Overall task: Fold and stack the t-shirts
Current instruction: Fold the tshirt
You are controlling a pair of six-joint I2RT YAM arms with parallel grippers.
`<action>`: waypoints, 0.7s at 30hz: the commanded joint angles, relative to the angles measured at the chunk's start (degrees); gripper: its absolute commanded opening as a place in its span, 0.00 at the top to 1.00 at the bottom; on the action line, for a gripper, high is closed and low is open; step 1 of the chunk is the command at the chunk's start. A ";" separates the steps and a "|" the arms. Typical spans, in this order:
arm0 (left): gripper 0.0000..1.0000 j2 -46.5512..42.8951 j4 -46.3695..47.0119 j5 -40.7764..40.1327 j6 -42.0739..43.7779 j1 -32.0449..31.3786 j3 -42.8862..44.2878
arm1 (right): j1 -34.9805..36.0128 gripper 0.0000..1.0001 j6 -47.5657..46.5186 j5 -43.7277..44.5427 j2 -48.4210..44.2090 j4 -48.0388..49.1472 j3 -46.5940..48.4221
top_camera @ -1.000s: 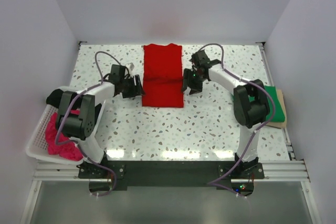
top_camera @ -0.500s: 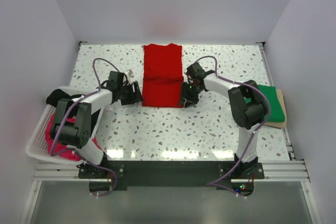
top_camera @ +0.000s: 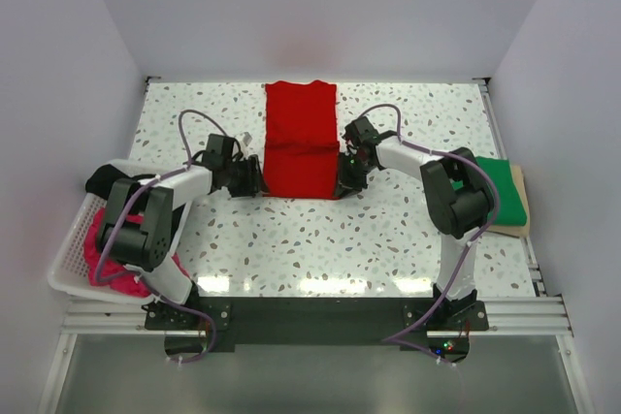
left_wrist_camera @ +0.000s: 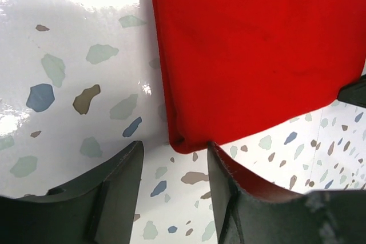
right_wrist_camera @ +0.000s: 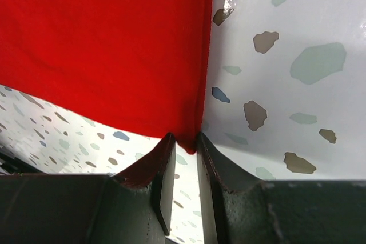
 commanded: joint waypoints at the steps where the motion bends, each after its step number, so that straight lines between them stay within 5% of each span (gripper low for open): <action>1: 0.48 1.63 1.71 1.88 0.28 -0.32 0.56 | -0.05 0.75 -0.06 1.10 -0.24 1.10 -0.11; 8: 0.59 5.49 2.07 2.15 0.72 -1.29 0.82 | -0.13 0.78 0.02 1.72 -0.07 0.83 0.15; 15: 1.00 6.47 1.19 1.98 1.16 -1.90 0.38 | -0.13 0.93 -0.06 1.37 -0.77 0.83 0.15; 21: 1.00 0.50 -0.57 0.22 -0.07 -3.48 -1.11 | -0.13 1.00 -0.68 1.02 -4.63 -0.22 -2.04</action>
